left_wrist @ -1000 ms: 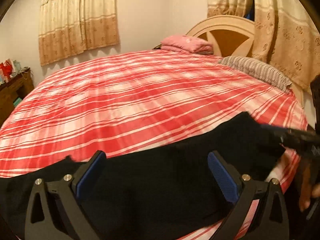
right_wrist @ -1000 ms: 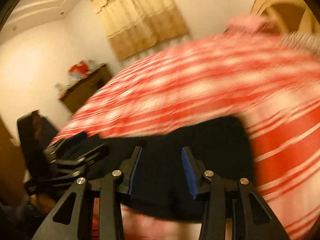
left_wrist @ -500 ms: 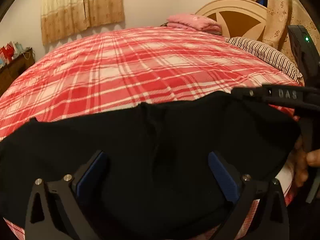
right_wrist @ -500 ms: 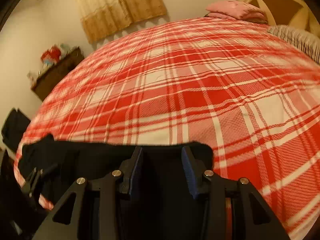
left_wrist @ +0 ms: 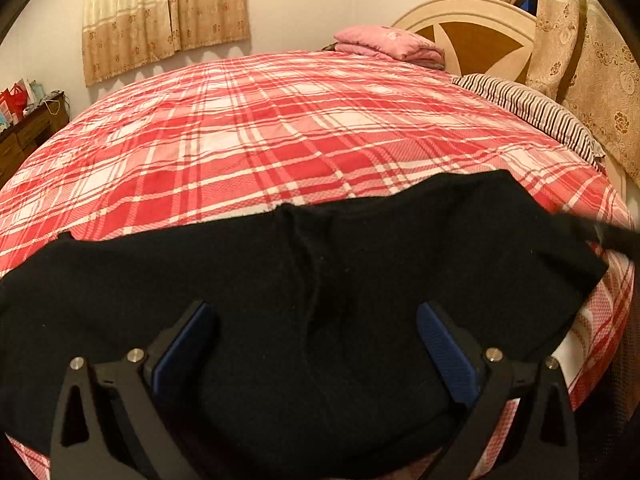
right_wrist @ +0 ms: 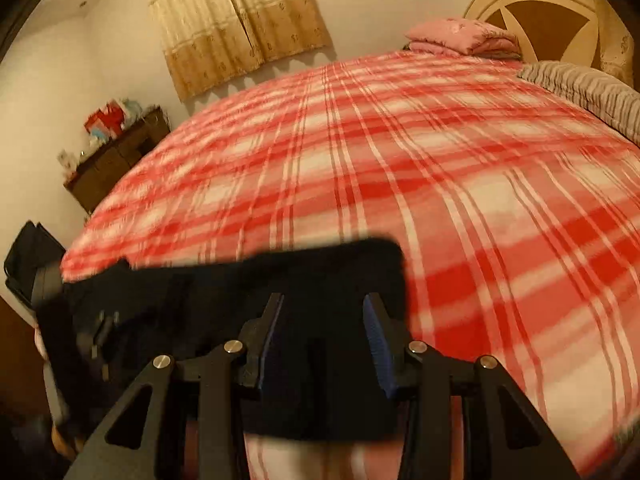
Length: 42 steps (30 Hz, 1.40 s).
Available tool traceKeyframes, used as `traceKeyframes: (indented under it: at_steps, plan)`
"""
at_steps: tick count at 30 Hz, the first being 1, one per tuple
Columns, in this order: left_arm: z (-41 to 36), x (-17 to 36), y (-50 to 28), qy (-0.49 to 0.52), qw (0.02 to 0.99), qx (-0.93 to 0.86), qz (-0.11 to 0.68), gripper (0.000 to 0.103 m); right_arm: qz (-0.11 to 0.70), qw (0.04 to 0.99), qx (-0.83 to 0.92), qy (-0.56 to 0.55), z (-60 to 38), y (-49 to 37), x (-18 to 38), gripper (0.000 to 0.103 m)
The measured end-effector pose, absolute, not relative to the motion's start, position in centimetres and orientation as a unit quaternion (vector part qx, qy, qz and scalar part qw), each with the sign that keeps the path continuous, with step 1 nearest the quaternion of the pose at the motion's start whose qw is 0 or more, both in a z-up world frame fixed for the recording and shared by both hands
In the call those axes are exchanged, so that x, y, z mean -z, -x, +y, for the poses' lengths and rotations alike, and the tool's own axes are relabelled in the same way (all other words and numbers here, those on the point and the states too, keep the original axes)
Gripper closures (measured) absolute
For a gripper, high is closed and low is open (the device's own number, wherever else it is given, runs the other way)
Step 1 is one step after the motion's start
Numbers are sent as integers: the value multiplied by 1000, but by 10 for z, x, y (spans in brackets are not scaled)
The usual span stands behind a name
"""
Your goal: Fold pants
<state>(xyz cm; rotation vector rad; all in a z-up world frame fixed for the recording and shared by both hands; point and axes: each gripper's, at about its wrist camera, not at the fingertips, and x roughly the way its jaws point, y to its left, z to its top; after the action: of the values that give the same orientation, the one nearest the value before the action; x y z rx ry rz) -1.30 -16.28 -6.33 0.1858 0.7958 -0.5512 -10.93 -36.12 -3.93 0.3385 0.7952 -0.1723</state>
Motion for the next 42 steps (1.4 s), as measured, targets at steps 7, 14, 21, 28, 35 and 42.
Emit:
traceKeyframes:
  at_steps: [7, 14, 21, 28, 35, 42]
  plan:
    - [-164, 63, 13, -95, 878, 261, 389, 0, 356, 909, 95, -195, -362, 138, 55, 60]
    - [-162, 62, 14, -95, 875, 261, 396, 0, 349, 909, 97, -206, -360, 148, 54, 60]
    - [-131, 49, 16, -83, 885, 243, 388, 0, 320, 929, 80, -169, -330, 151, 27, 60]
    - [-48, 36, -1, -44, 910, 177, 373, 0, 350, 921, 2, -172, -265, 83, 48, 60]
    - [80, 31, -19, -10, 933, 12, 358, 0, 333, 937, 19, -101, -205, 58, 82, 31]
    - [149, 46, -33, 2, 926, -91, 367, 0, 343, 938, 21, -42, -193, 58, 85, 21]
